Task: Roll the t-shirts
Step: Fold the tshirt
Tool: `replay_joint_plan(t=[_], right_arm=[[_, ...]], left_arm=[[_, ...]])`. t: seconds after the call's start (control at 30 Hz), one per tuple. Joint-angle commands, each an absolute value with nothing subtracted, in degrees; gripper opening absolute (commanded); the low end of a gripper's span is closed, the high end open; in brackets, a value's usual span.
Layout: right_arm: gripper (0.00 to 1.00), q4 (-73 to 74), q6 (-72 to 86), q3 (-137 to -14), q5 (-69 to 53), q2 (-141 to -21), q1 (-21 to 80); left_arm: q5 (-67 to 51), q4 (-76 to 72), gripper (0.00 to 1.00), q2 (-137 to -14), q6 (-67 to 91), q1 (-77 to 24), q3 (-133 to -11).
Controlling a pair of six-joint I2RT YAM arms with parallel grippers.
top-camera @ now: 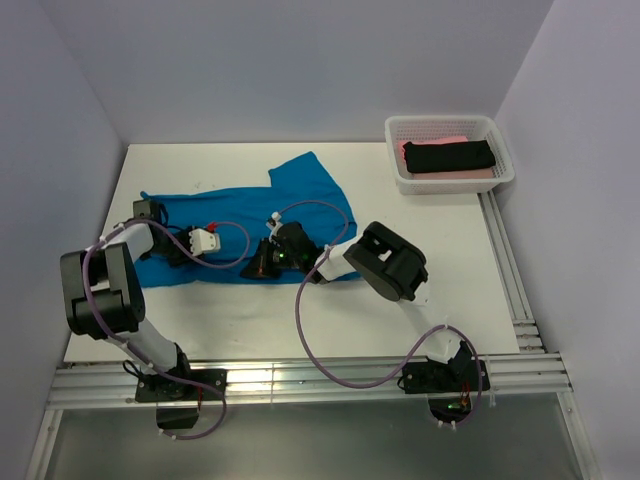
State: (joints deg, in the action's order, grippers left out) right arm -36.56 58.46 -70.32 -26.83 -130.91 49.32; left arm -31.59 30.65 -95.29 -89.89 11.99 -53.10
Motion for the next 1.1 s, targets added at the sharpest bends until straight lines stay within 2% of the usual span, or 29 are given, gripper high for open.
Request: replay_joint_plan(t=[0.0,0.23,0.33,0.43,0.73,1.07], right_arm=[[0.00,-26.4,54.1,-68.6,-24.7,-130.2,49.9],[0.00,-24.6,52.6,-67.9,-24.0,-128.5,50.1],[0.00,-24.5,53.3,-70.6,-24.3,-128.8,50.1],[0.00,-23.6,53.9,-73.8,-23.8,-129.4,50.4],[0.00,-23.2,57.1,-82.8,-22.5,-133.2,51.9],[0.00,-21.5,59.6,-96.7,-21.1,-142.0,54.9]], left_arm=[[-27.7,37.2,0.44,-93.6,-93.7,13.4,-51.4],[-30.8,43.4,0.54,-90.0,-97.5,19.0,-52.8],[-35.2,50.1,0.62,-90.2,-98.0,21.1,-56.9],[-38.5,55.2,0.66,-89.6,-98.7,23.3,-59.8],[-38.6,48.1,0.68,-81.8,-95.3,24.4,-49.8],[-39.5,44.5,0.68,-89.5,-91.7,30.4,-49.0]])
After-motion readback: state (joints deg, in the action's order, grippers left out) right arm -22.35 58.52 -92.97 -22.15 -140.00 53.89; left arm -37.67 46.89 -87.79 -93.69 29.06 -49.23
